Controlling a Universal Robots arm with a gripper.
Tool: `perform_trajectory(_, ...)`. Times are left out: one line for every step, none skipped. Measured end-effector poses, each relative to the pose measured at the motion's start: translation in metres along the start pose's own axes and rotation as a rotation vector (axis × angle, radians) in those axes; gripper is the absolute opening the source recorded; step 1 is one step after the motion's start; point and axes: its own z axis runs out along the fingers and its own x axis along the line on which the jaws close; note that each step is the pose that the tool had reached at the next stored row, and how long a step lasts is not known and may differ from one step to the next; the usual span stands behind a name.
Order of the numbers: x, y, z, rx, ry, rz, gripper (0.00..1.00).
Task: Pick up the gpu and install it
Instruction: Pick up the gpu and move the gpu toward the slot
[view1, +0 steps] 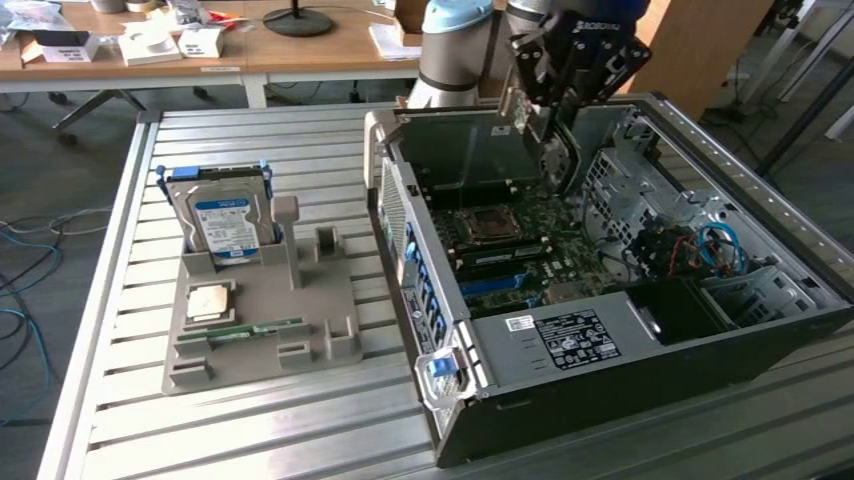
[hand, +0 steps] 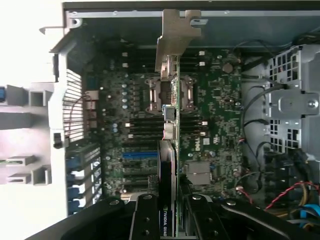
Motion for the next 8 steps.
perform_trajectory(-0.003, 0.0002, 0.0001, -0.0001, -0.0001, 0.0, 0.26)
perform_trajectory(-0.006, 0.0004, 0.0002, -0.0001, 0.0, 0.0, 0.26)
perform_trajectory(-0.008, 0.0006, 0.0003, -0.0001, -0.0001, 0.0, 0.26)
perform_trajectory(-0.011, 0.0008, 0.0003, -0.0001, 0.0, 0.0, 0.26)
perform_trajectory(-0.013, 0.001, 0.0004, -0.0001, -0.0001, 0.0, 0.26)
perform_trajectory(-0.016, 0.0011, 0.0004, 0.0, 0.0, 0.0, 0.26)
perform_trajectory(-0.018, 0.0013, 0.0005, -0.0001, 0.0, 0.0, 0.26)
perform_trajectory(-0.02, 0.0014, 0.0005, -0.0001, -0.0001, 0.0, 0.26)
